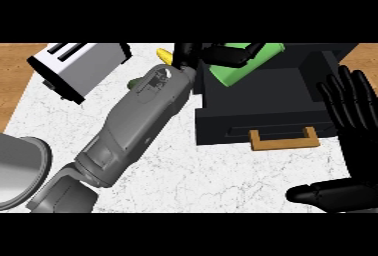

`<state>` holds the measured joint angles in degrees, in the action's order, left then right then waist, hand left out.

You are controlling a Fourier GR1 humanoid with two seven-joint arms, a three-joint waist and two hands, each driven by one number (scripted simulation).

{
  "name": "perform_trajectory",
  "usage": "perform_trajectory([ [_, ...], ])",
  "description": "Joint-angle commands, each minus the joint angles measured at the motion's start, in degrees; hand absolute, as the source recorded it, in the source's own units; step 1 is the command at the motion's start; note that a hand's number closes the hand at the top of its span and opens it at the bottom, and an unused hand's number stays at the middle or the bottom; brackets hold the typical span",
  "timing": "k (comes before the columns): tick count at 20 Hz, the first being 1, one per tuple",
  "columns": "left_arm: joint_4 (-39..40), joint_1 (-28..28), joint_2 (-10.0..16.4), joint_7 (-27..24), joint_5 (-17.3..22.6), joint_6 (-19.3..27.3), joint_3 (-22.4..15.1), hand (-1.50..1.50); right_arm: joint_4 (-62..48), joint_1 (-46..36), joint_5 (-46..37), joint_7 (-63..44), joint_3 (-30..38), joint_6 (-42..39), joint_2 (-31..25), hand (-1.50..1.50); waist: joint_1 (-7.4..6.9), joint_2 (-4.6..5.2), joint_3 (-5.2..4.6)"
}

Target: Pick up the cup, place it into the drawer and close the drawer

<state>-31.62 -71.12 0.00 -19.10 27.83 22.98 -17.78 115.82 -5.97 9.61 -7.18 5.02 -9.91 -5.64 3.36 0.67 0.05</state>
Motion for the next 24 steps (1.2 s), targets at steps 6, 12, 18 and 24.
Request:
perform_trajectory([
  [6, 6.8, -1.8, 0.0, -3.7, 5.5, 0.6, -9.3, 1.5, -1.5, -5.0, -0.3, -2.2, -0.6, 0.8, -0.5, -1.5, 1.51, 0.65, 0.01],
  [12, 9.2, -4.7, 0.0, 0.9, 5.9, 3.6, -15.0, 1.5, -2.7, -1.7, 0.9, 2.1, -1.0, -2.0, 0.1, -1.5, 2.51, 0.73, 0.09],
  [18, 9.4, -6.2, 0.0, 1.6, 8.4, 5.9, -16.3, -1.5, 1.0, -1.6, 2.6, -1.2, -1.9, -1.2, 0.8, -1.5, 4.02, 0.92, 0.07],
  [24, 6.3, -4.0, 0.0, -5.3, 13.2, 1.5, -13.9, -1.5, -0.2, -2.8, 5.6, -1.5, 0.5, -0.5, 1.1, -1.5, 1.51, 0.55, 0.01],
])
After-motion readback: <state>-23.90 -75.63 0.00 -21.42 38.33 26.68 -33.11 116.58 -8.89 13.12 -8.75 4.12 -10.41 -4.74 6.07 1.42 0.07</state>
